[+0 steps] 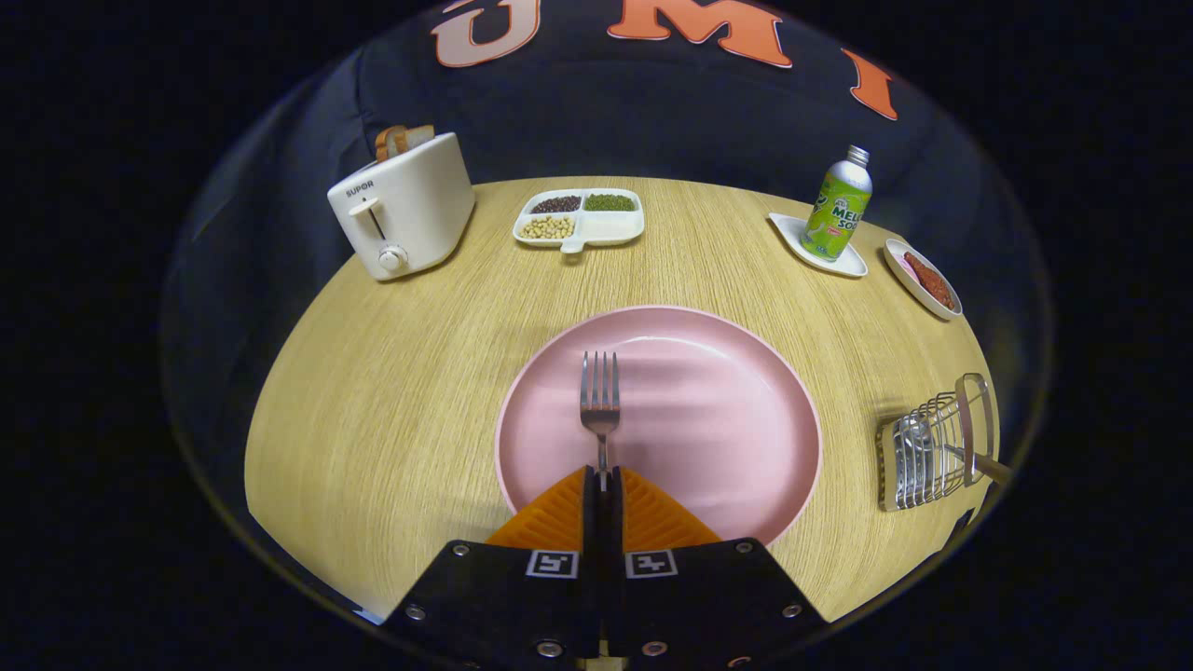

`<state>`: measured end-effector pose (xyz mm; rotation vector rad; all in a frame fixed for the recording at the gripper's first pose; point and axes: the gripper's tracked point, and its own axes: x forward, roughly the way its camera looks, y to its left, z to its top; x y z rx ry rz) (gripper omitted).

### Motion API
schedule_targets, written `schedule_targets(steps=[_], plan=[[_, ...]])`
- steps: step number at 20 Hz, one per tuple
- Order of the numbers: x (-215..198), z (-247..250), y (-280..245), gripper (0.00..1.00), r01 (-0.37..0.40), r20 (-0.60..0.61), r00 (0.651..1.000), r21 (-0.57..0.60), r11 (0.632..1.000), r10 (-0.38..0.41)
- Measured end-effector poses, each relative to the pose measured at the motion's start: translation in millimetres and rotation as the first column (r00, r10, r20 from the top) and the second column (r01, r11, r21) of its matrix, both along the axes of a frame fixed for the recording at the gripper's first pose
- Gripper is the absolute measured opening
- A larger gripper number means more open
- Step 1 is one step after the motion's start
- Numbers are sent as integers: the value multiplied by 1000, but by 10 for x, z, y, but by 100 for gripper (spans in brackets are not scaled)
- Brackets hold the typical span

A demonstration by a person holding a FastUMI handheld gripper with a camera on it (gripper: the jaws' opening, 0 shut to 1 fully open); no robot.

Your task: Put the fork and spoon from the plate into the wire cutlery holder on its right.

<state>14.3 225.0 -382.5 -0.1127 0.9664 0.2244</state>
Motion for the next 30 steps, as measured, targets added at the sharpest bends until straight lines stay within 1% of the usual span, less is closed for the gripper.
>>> schedule_targets(steps=[2,5,10,15,19,26,30], plan=[[-49,122,-126,4,-7,9,1000,3,1000,7],[-137,275,-349,4,7,3,1000,17,1000,-7],[-113,704,-824,4,4,79,997,-32,999,-1],[-108,1040,-1263,4,-2,93,996,-66,998,8],[-103,1200,-1596,4,1,72,997,-83,997,5],[-74,1338,-2139,4,-56,8,998,-156,986,58],[-62,1318,-2308,4,-99,-52,994,-167,981,91]])
